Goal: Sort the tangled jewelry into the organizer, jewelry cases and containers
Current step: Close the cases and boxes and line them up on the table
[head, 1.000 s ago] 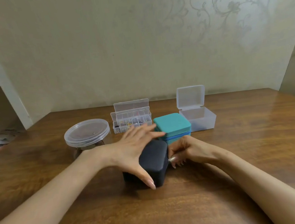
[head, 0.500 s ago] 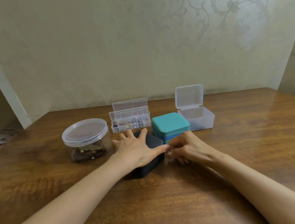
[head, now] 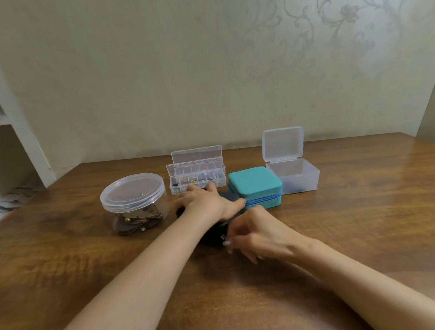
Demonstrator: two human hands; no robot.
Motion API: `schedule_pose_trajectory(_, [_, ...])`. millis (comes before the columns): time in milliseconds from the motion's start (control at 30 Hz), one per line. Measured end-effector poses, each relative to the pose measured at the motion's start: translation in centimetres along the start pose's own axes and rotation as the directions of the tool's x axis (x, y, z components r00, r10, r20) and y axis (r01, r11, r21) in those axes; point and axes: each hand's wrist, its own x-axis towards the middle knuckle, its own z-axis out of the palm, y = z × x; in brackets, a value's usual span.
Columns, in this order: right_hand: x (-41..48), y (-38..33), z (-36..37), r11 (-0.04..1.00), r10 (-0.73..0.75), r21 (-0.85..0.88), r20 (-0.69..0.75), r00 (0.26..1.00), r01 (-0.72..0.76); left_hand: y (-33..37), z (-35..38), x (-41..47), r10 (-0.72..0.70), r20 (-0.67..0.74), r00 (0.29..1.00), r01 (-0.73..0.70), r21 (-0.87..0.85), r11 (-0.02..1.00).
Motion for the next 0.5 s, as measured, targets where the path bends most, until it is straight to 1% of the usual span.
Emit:
schedule_pose_trajectory(67, [-0.1,-0.1,0.3,0.99,-0.083,-0.116,-0.047,0.995,0.077,0.5,-0.5,0.5,-0.001,0.019,1.0,0.0,0.031,1.0])
schedule_pose_trajectory(200, [-0.1,-0.1,1.5,0.968,-0.168,-0.206,-0.121,0.978,0.141,1.0,-1.3,0.7,0.01,0.054,0.998,-0.015,0.1,0.995])
schedule_pose_trajectory(233, [0.1,-0.5,1.9,0.962,-0.187,-0.221,-0.106,0.977,0.16,0.7,-1.5,0.7,0.014,0.062,0.998,-0.02,0.104,0.994])
schedule_pose_trajectory(267, [0.2,-0.7,1.8,0.957,-0.192,-0.234,-0.058,0.98,0.173,0.4,-1.6,0.9,0.033,0.079,0.996,-0.041,0.104,0.994])
schedule_pose_trajectory(300, [0.3,-0.7,1.3,0.959,-0.168,-0.233,-0.012,0.986,0.161,0.0,-1.9,1.1,0.07,0.106,0.992,-0.081,0.106,0.991])
schedule_pose_trajectory(333, [0.3,-0.4,0.3,0.969,-0.135,-0.214,-0.028,0.991,0.126,-0.3,-2.2,1.5,0.119,0.144,0.982,-0.137,0.126,0.982])
schedule_pose_trajectory(367, [0.4,0.2,-0.9,0.978,-0.119,-0.185,-0.12,0.986,0.096,-0.7,-2.6,1.9,0.167,0.186,0.968,-0.198,0.161,0.967])
schedule_pose_trajectory(400, [0.6,1.0,-2.2,0.98,-0.136,-0.18,-0.28,0.95,0.087,-1.2,-3.2,2.2,0.201,0.226,0.953,-0.246,0.196,0.949])
schedule_pose_trajectory(433, [0.8,1.8,-3.3,0.967,-0.183,-0.241,-0.442,0.878,0.081,-1.6,-3.6,2.4,0.22,0.267,0.938,-0.284,0.233,0.93])
schedule_pose_trajectory(467, [1.1,2.8,-4.4,0.939,-0.234,-0.342,-0.54,0.809,0.044,-1.9,-4.0,2.5,0.239,0.302,0.923,-0.325,0.28,0.903])
schedule_pose_trajectory(500, [1.5,3.8,-5.2,0.899,-0.259,-0.438,-0.56,0.787,-0.016,-2.1,-4.1,2.7,0.266,0.32,0.91,-0.369,0.326,0.871])
